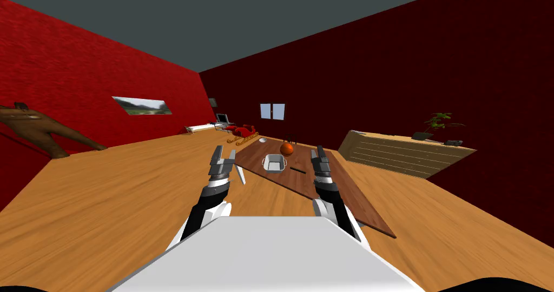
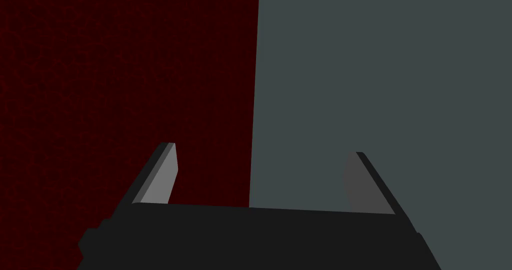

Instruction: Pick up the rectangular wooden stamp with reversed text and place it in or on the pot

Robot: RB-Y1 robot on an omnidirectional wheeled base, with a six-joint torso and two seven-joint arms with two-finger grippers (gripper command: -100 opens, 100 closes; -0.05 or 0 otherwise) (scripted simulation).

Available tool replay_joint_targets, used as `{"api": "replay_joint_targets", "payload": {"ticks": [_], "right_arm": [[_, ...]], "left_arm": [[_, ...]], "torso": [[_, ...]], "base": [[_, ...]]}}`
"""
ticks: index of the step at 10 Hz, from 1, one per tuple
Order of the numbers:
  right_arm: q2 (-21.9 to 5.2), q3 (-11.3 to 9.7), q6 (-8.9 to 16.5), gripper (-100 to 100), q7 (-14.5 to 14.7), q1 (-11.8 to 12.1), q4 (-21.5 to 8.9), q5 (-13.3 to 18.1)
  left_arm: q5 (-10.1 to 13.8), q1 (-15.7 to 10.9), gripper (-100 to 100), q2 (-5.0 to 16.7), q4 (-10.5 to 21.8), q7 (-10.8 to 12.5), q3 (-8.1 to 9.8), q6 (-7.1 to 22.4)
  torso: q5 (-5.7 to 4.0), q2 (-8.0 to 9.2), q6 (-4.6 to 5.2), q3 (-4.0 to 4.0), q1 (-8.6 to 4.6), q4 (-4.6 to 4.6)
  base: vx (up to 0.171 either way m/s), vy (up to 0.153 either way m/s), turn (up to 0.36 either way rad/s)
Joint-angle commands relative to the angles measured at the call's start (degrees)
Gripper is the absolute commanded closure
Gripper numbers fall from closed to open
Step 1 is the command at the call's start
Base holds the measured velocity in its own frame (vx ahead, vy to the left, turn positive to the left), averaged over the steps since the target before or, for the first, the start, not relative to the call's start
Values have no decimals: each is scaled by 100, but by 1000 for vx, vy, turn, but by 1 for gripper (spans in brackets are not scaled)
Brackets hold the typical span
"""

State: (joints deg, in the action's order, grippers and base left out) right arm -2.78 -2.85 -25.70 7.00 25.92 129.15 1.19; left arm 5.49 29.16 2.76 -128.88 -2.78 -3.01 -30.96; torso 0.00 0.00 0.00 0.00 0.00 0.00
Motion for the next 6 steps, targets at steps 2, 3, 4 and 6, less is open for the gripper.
{"api": "replay_joint_targets", "payload": {"ticks": [2,3,4,6], "right_arm": [[-315,-24,-15,-100,-7,55,-128,88],[-443,-35,-22,-100,-9,79,-200,130],[-590,-49,-28,-100,-12,108,-290,179],[-939,-85,-41,-100,-17,174,-521,294]], "left_arm": [[0,-2,0,0,0,0,-1,0],[0,-2,0,0,0,0,-1,0],[0,-3,0,-1,0,0,-1,1],[0,-3,0,-1,0,0,-1,1]], "torso": [[1,28,-3,14,4,5],[2,52,-1,29,9,11],[4,61,-2,35,18,13],[5,88,-1,51,21,19]], "base": [[-129,22,195],[-167,53,214],[-213,63,242],[-227,73,263]]}}
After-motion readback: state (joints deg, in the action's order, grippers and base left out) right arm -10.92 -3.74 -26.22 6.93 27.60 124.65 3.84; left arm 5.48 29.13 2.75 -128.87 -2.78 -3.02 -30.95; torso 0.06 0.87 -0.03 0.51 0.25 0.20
